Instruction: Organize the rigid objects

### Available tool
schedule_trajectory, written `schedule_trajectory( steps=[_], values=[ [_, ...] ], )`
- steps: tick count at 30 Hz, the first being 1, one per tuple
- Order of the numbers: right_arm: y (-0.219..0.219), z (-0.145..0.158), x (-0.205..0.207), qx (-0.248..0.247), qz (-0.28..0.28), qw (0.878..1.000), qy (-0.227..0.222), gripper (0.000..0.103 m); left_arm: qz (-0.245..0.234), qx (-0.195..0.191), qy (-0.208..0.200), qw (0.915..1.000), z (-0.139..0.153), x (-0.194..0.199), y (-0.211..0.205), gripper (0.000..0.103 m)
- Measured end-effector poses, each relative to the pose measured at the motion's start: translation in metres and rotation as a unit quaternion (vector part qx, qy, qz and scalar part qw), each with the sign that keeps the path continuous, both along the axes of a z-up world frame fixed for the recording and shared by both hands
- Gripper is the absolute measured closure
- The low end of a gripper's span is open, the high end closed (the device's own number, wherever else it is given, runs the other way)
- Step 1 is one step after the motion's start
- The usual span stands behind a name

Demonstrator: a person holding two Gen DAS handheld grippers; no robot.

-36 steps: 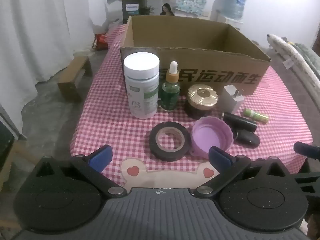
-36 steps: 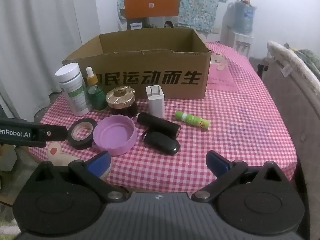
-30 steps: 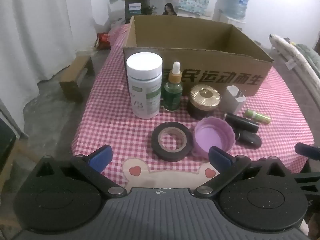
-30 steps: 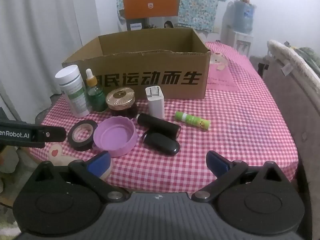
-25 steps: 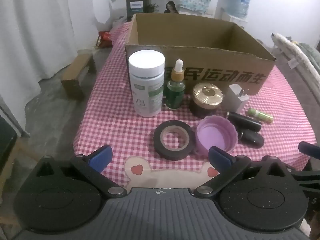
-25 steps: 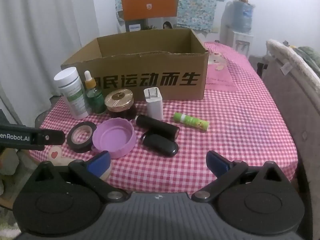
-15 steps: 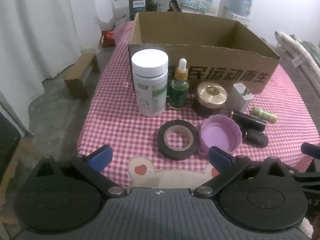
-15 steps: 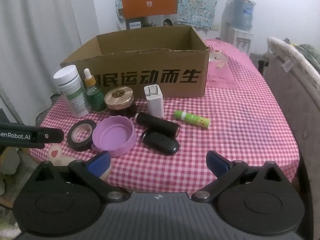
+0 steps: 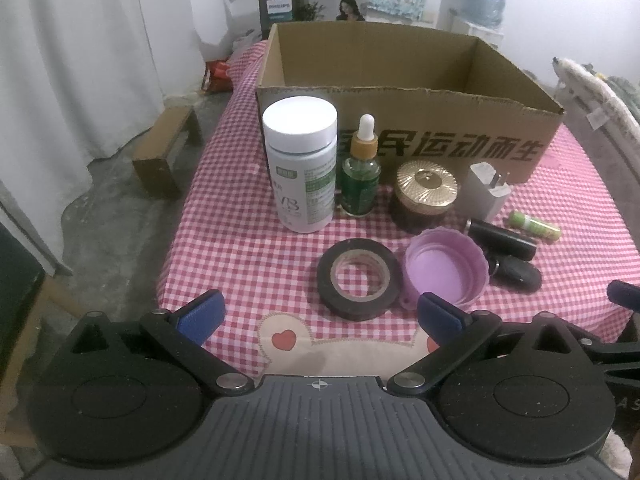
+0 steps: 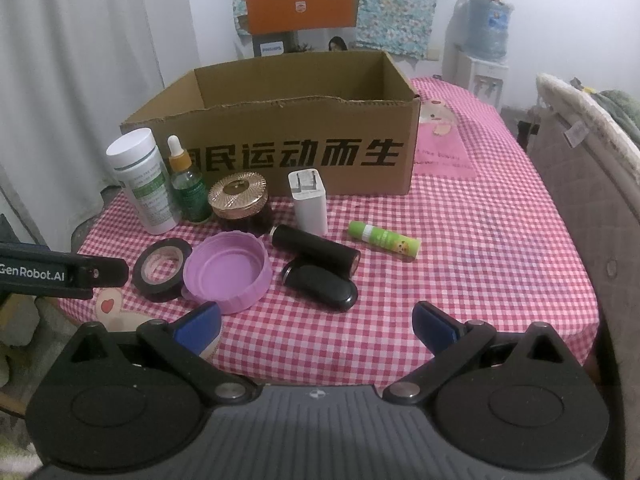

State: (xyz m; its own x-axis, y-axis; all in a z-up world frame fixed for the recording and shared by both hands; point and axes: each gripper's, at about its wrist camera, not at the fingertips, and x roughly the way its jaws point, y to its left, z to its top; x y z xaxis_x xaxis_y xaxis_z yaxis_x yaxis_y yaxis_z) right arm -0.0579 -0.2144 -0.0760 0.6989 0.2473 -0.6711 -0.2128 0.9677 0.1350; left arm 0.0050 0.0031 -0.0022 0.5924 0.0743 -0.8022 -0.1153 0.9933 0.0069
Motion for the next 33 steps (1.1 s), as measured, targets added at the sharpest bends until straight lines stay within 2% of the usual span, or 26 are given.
schedule_trajectory(
  steps=[33],
  values=[
    [0.0055,0.0013,0.0034,-0.007,0.014,1.0,-0.003,0.0,0.002,0.017,0.005,0.9998,-0.0015,0.0046,0.0016,0.0]
  ],
)
